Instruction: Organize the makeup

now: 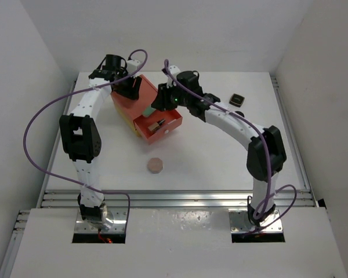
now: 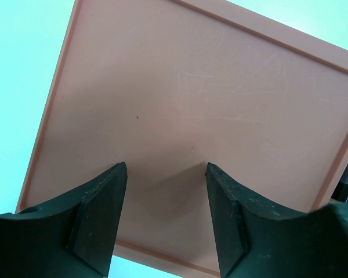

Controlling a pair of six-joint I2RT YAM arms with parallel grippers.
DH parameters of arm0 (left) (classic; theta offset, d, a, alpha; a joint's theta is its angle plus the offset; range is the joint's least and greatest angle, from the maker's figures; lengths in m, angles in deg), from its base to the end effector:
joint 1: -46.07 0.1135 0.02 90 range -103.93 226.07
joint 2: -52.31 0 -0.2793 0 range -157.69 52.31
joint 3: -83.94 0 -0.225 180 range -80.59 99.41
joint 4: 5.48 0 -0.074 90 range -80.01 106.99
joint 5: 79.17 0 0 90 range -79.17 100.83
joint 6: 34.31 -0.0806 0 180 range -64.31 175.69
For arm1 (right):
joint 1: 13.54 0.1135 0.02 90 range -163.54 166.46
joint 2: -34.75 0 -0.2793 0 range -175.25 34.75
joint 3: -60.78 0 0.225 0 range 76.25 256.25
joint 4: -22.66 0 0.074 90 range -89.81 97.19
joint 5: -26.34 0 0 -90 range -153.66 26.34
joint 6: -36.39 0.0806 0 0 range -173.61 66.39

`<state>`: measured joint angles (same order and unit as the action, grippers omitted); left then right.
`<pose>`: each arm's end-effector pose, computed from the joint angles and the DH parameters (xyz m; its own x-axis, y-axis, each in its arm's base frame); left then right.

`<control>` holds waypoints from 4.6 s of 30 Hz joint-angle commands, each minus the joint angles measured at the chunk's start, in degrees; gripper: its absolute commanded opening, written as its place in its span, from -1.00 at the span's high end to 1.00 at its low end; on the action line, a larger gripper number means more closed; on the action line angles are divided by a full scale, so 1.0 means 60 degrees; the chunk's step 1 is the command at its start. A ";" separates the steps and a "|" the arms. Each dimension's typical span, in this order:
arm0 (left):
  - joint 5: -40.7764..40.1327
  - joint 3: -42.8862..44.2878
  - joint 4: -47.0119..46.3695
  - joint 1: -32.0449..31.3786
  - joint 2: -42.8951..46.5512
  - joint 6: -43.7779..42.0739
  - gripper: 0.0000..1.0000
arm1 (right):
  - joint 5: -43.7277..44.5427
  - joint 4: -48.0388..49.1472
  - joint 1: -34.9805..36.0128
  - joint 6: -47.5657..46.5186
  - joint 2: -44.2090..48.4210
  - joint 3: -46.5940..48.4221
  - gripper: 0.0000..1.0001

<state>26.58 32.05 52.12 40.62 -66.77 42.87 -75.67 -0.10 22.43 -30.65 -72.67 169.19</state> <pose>0.4740 -0.0672 0.2793 -0.6678 0.2782 -0.6904 0.4291 0.9018 -0.0516 0.3710 0.2899 0.3272 -0.5615 0.0639 -0.8250 -0.5559 0.7094 0.4333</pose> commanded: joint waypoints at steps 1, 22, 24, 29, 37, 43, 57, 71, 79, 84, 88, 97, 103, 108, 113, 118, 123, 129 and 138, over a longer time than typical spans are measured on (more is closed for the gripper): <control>0.0188 -0.0243 0.0771 0.0118 -0.0587 0.0262 -0.25 | -0.1950 0.1082 -0.0062 0.1693 -0.0451 0.0328 0.99; 0.0276 -0.0243 0.0771 0.0118 -0.0587 0.0262 -0.25 | -0.1910 0.0191 -0.0809 0.2107 -0.2063 0.0519 -0.33; 0.0276 -0.0331 0.0771 0.0118 -0.0587 0.0262 -0.25 | -0.1588 0.0073 -0.0823 0.1697 -0.2150 0.0607 -0.35; 0.0276 -0.0331 0.0771 0.0118 -0.0587 0.0262 -0.25 | -0.1500 -0.0177 -0.0838 0.1052 -0.2400 0.1485 -0.38; 0.0276 -0.0419 0.0771 0.0118 -0.0587 0.0262 -0.25 | -0.0329 -0.0658 -0.0779 -0.0486 -0.1552 0.1605 -0.41; 0.0276 -0.0419 0.0684 0.0118 -0.0587 0.0262 -0.25 | 0.1339 -0.1539 -0.0166 -0.1991 0.0715 -0.0840 -0.24; 0.0276 -0.0712 0.0508 0.0206 -0.0675 0.0262 -0.25 | 0.0200 0.0611 0.0334 -0.0810 0.0604 -0.3409 0.70; 0.0364 -0.0800 0.0420 0.0206 -0.0762 0.0364 -0.23 | 0.1079 0.2840 0.0173 -0.0487 -0.1285 -0.1825 0.89; 0.0452 -0.0887 0.0420 0.0206 -0.0762 0.0364 -0.23 | 0.1401 0.3836 0.0158 -0.0268 -0.2383 -0.1107 0.89; 0.0539 -0.0888 0.0420 0.0206 -0.0762 0.0364 -0.23 | 0.1489 0.4423 0.0144 -0.0033 -0.3264 -0.0375 0.89; 0.0539 -0.0888 0.0420 0.0206 -0.0762 0.0364 -0.23 | 0.1431 0.4336 0.0144 -0.0106 -0.3280 -0.0372 0.89; 0.0627 -0.0888 0.0420 0.0206 -0.0850 0.0364 -0.23 | 0.0903 0.4408 0.0290 -0.0253 -0.2575 -0.1971 0.22; 0.0627 -0.0888 0.0420 0.0206 -0.0850 0.0364 -0.23 | 0.0991 0.4232 0.0290 -0.0297 -0.3234 -0.1240 -0.08; 0.0627 -0.0888 0.0420 0.0206 -0.0850 0.0276 -0.23 | 0.0991 0.4364 0.0290 -0.0253 -0.3615 -0.1062 -0.10; 0.0627 -0.0801 0.0420 0.0206 -0.0938 0.0276 -0.23 | 0.0947 0.4540 0.0290 -0.0165 -0.3850 -0.0931 -0.10; 0.0715 -0.0800 0.0420 0.0206 -0.0938 0.0276 -0.23 | 0.0889 0.4862 0.0319 -0.0077 -0.4084 -0.0668 -0.10; 0.0715 -0.0800 0.0420 0.0206 -0.0938 0.0276 -0.23 | 0.0801 0.5139 0.0363 0.0011 -0.4246 -0.0520 -0.10; 0.0627 -0.0800 0.0420 0.0206 -0.0938 0.0276 -0.23 | 0.0815 0.5506 0.0436 0.0099 -0.4275 -0.0506 -0.04; 0.0627 -0.0888 0.0420 0.0206 -0.1026 0.0276 -0.23 | 0.0976 0.5624 0.0422 -0.0033 -0.4246 -0.0608 0.43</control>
<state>29.70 30.04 45.04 41.62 -67.54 42.85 -69.79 27.81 24.72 -30.50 -98.44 163.62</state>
